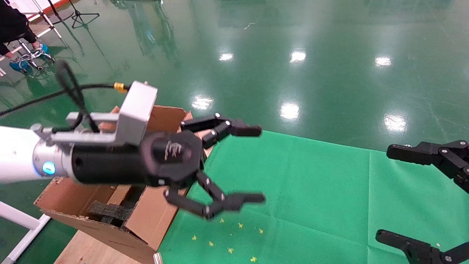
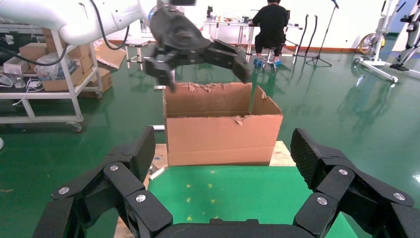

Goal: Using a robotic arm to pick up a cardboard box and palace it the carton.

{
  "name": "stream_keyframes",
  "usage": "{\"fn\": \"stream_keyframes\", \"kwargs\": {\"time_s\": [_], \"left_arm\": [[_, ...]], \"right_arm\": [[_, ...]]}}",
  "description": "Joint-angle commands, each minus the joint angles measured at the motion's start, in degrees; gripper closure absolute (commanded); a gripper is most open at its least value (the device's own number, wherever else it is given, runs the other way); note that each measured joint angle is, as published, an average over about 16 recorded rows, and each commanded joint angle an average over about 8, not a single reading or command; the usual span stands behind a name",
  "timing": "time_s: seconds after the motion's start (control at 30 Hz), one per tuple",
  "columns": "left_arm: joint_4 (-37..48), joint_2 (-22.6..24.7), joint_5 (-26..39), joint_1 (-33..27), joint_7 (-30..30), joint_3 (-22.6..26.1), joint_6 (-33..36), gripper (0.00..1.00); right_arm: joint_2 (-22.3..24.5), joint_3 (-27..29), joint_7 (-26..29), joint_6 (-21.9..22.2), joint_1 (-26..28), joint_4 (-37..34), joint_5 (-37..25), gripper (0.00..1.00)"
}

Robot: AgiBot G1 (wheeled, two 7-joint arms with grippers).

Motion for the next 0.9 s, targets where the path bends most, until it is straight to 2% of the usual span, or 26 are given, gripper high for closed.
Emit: {"fn": "stream_keyframes", "kwargs": {"time_s": [0.03,0.27,0.9], "left_arm": [[-2.2,0.0,-1.7,1.8,1.2,-0.6,-0.2,0.00],[-5.9,0.1,-4.6,4.8,2.8,-1.6,-0.4,0.00],[-4.1,0.1,-3.2,3.4,2.2,-1.1,-0.3,0.00]], "right_arm": [[0.0,0.0,0.0,0.0,0.0,0.0,0.0,0.00],[0.0,0.0,0.0,0.0,0.0,0.0,0.0,0.00],[0.0,0.0,0.0,0.0,0.0,0.0,0.0,0.00]]}}
